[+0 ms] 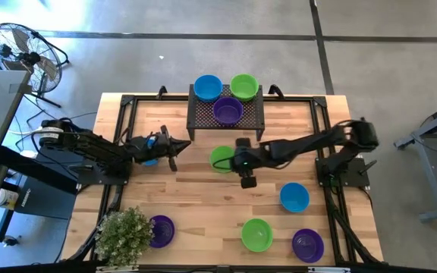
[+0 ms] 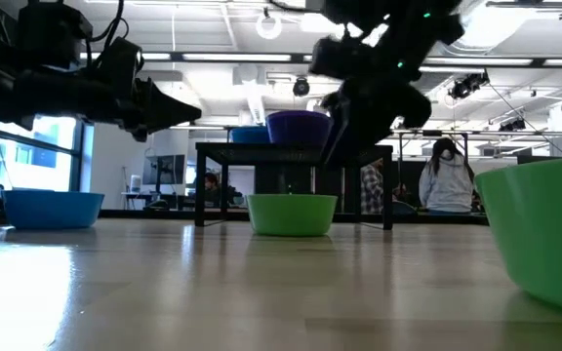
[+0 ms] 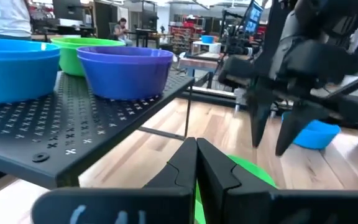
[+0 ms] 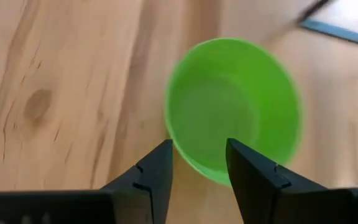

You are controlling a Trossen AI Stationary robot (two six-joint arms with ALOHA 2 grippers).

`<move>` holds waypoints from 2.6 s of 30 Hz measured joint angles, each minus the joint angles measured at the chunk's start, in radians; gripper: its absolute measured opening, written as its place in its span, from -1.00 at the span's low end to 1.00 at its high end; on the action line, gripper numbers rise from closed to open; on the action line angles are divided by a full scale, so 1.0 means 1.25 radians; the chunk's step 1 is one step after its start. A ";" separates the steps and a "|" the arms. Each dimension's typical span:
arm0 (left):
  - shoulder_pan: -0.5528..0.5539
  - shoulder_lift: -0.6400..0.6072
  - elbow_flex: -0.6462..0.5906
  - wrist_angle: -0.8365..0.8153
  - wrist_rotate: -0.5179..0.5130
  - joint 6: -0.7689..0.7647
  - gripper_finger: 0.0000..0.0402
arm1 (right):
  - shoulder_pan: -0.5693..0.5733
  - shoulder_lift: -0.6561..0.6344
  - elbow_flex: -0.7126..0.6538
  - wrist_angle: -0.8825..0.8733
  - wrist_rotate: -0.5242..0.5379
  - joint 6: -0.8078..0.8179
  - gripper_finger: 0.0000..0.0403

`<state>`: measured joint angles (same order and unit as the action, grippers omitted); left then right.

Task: Pick & Place Mini bowls
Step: Stack the top green bowl on the green bowl on the shelf

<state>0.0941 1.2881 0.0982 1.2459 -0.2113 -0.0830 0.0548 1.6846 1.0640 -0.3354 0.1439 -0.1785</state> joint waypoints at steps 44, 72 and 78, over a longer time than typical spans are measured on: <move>-0.001 0.000 0.000 -0.012 0.017 -0.016 -1.00 | -0.017 -0.164 0.064 -0.071 -0.184 -0.008 -0.99; -0.001 0.000 0.000 -0.036 0.014 -0.015 -1.00 | -0.498 0.090 0.745 -0.662 -0.163 -0.255 -0.99; -0.001 0.000 0.000 -0.036 0.014 -0.015 -1.00 | -0.548 0.159 0.745 -0.662 -0.206 -0.264 -0.97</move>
<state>0.0933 1.2884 0.0986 1.2015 -0.1940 -0.1017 -0.6304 1.8831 1.9953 -1.1632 -0.1132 -0.5087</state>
